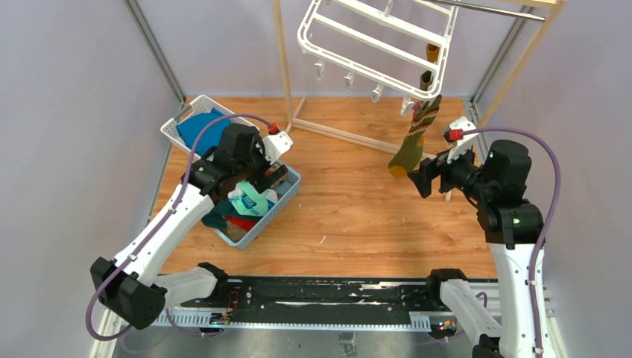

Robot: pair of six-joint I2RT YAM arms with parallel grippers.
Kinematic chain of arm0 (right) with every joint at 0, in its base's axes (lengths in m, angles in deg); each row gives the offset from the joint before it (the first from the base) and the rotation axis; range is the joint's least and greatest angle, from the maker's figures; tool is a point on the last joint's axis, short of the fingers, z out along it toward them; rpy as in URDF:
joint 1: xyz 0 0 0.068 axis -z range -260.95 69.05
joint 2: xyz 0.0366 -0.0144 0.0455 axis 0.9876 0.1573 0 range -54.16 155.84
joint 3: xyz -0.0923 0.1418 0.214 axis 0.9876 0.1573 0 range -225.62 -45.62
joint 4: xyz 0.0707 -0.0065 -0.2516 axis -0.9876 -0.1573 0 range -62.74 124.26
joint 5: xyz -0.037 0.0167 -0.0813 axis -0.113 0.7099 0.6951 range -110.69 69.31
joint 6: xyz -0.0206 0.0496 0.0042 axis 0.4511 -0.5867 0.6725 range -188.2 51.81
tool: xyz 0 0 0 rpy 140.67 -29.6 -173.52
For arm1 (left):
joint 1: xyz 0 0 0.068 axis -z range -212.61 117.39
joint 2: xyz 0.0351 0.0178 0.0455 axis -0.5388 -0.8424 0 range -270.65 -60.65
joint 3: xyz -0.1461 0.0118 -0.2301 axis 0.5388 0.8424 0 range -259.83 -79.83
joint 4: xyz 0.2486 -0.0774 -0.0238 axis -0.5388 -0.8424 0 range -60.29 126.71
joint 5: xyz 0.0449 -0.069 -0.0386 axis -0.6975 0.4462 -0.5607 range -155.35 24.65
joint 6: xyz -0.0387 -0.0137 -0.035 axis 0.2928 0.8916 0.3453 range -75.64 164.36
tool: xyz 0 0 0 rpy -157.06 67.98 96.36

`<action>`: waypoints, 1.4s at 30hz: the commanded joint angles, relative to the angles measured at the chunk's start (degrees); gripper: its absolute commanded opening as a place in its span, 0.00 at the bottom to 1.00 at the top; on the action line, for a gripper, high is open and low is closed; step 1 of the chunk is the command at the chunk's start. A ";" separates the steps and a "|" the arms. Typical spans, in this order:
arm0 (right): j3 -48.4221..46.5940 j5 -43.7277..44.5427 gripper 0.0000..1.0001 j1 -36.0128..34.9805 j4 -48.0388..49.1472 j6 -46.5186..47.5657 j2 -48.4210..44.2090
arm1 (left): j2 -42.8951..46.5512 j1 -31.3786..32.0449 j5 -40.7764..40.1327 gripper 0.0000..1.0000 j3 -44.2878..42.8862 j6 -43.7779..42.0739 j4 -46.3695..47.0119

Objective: Remove the socks clipped to the hanger
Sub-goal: Place the sock in the bin, then remove the sock from the hanger.

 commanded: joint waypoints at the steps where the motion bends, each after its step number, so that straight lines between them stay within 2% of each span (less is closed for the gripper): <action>1: -4.50 11.78 0.90 1.38 -1.34 2.60 -0.16 | 0.84 -0.13 4.87 0.99 -2.71 -0.36 1.40; 7: -6.49 13.94 0.90 1.38 9.52 5.63 4.22 | 1.95 -0.13 14.28 0.99 -4.32 0.48 3.22; 11: -8.99 6.90 0.88 1.45 14.00 9.98 8.88 | 1.43 -0.15 16.12 0.99 -5.70 1.35 3.51; 20: -13.37 -2.85 0.83 1.38 22.02 8.95 15.23 | 3.07 -0.17 19.50 1.00 -4.63 1.37 4.69; 25: -12.05 -11.16 0.75 1.42 27.54 8.02 15.84 | 2.45 -0.13 18.96 1.00 -5.36 1.17 4.71; 28: -13.27 -13.72 0.70 1.43 27.16 6.92 16.94 | 1.36 -0.15 18.21 1.00 -6.72 2.48 4.28; 33: -12.42 -14.23 0.69 1.42 28.62 5.11 17.17 | 0.64 -0.13 18.89 1.00 -7.65 3.09 4.98; 37: -13.12 -7.29 0.68 1.29 22.54 5.57 15.41 | 0.52 -0.13 19.65 1.00 -7.97 3.36 5.09; 42: -10.28 -11.25 0.68 1.06 19.93 5.94 11.68 | 0.72 -0.18 19.91 1.00 -6.73 2.85 6.71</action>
